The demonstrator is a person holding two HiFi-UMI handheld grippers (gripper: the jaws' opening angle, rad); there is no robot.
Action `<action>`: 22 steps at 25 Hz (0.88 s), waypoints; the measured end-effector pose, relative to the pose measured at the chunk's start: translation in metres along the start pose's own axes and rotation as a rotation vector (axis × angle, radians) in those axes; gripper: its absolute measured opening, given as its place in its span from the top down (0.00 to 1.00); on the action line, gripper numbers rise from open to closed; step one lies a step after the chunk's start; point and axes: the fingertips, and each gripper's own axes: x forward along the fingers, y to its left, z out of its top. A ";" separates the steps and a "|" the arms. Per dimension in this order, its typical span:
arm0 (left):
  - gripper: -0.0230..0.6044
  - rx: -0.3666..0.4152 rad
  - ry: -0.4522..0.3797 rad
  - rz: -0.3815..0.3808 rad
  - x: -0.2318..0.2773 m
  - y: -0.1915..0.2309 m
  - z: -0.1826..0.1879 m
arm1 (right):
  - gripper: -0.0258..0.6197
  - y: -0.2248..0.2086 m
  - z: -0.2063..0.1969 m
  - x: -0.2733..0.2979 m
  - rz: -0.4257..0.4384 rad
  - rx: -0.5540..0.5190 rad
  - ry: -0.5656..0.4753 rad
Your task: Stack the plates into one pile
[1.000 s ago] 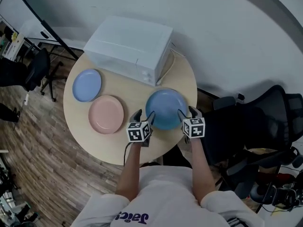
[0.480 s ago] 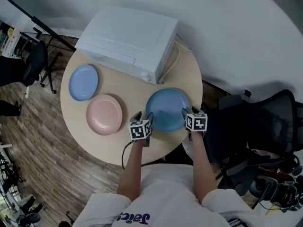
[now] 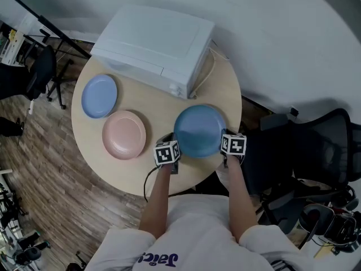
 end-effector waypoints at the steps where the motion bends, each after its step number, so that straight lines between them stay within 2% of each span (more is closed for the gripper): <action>1: 0.92 -0.002 0.004 0.003 -0.001 0.000 -0.001 | 0.89 0.001 -0.002 -0.001 -0.004 0.002 0.005; 13: 0.92 -0.024 -0.033 -0.009 -0.047 0.009 0.005 | 0.90 0.033 0.009 -0.041 0.010 -0.043 -0.060; 22: 0.92 -0.034 -0.143 -0.009 -0.119 0.022 0.027 | 0.90 0.081 0.019 -0.083 0.042 -0.096 -0.138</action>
